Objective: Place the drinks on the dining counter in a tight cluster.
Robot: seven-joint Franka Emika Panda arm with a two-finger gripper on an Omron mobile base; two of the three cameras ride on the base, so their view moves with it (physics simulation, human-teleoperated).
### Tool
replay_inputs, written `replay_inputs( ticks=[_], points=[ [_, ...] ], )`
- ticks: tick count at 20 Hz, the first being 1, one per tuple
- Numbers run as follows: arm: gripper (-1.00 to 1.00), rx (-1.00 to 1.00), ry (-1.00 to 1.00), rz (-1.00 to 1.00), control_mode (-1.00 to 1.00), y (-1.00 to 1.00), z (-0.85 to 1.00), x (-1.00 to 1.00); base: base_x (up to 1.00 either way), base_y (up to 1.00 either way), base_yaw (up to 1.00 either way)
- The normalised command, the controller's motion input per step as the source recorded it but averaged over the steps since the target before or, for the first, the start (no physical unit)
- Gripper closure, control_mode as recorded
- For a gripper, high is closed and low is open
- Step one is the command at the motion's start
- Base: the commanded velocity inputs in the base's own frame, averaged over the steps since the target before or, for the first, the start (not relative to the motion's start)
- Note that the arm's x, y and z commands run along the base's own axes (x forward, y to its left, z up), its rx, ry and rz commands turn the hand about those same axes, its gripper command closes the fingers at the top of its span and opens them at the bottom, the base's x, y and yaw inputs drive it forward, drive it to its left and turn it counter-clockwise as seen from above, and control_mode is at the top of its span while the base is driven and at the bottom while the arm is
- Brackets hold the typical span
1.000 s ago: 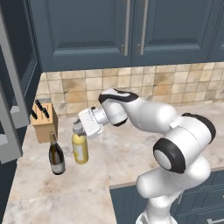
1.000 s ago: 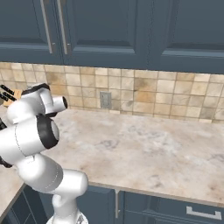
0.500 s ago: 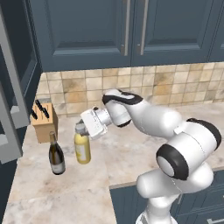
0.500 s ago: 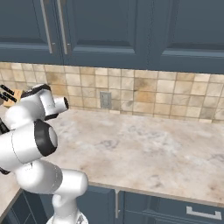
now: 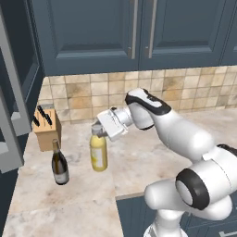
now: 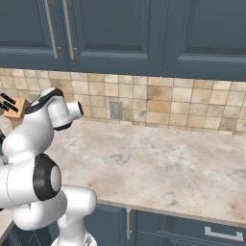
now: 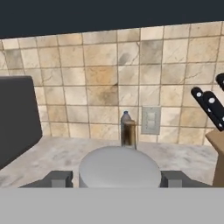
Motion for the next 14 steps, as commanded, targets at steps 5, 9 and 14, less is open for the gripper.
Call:
replay_inputs(
  ticks=[5,9,14],
  points=[
    [1.00,-0.07,0.00,-0.04,-1.00,-0.48,0.30,-0.22,0.00,0.00,0.00],
    [1.00,-0.04,0.00,-0.07,-1.00,-0.51,0.23,-0.24,0.00,0.00,0.00],
    [1.00,0.00,0.00,-0.10,-1.00,-0.45,0.19,-0.19,0.00,0.00,0.00]
  ],
)
